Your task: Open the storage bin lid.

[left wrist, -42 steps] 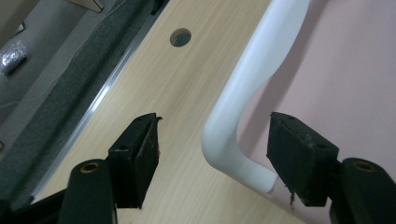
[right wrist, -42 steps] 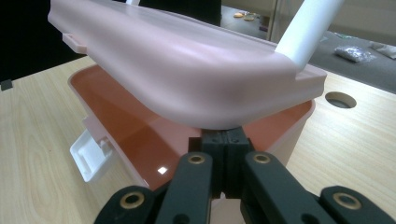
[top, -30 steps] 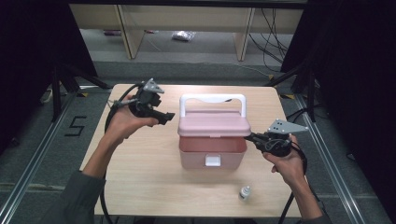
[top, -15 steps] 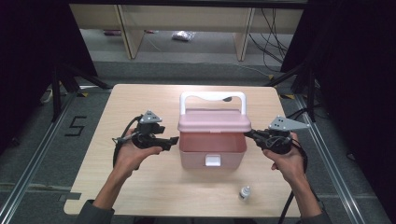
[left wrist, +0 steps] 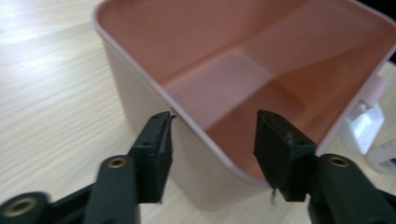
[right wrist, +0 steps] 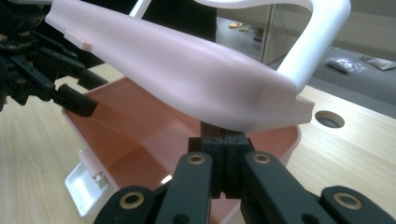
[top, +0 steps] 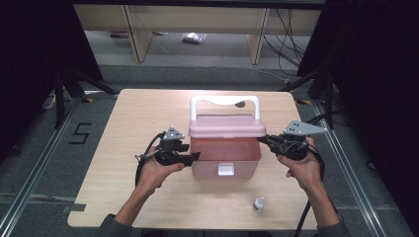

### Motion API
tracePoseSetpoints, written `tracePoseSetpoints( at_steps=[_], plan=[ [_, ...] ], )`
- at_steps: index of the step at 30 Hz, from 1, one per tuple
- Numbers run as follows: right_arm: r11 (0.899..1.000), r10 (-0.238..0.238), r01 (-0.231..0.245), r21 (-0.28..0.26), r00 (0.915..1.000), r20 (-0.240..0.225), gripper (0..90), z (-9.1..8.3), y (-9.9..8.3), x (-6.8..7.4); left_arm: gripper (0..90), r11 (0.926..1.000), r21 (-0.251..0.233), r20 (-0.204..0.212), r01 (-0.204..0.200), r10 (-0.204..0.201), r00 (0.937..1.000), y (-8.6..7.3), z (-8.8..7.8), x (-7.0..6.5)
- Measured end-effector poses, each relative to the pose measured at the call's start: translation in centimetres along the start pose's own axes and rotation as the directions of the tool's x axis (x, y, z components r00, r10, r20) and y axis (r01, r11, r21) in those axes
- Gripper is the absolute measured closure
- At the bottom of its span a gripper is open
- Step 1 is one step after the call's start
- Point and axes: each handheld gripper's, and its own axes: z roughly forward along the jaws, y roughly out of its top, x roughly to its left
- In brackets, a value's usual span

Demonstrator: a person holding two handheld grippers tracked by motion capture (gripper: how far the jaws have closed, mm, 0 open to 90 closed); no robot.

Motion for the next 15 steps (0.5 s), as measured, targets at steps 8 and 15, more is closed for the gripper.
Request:
tracePoseSetpoints(
  at_steps=[8,15],
  plan=[
    [1.000,-0.022,0.022,-0.021,0.9997,0.010,90.0,0.7,1.8,-1.2,49.8,0.9999,-0.012,-0.021,-0.002,0.001,0.9998,-0.3,-0.1,-0.6],
    [0.999,-0.043,0.044,-0.031,0.9990,0.015,90.0,1.2,2.8,-2.3,50.2,0.9999,-0.001,-0.039,-0.015,0.015,0.9991,-0.4,-0.5,-1.3]
  ],
)
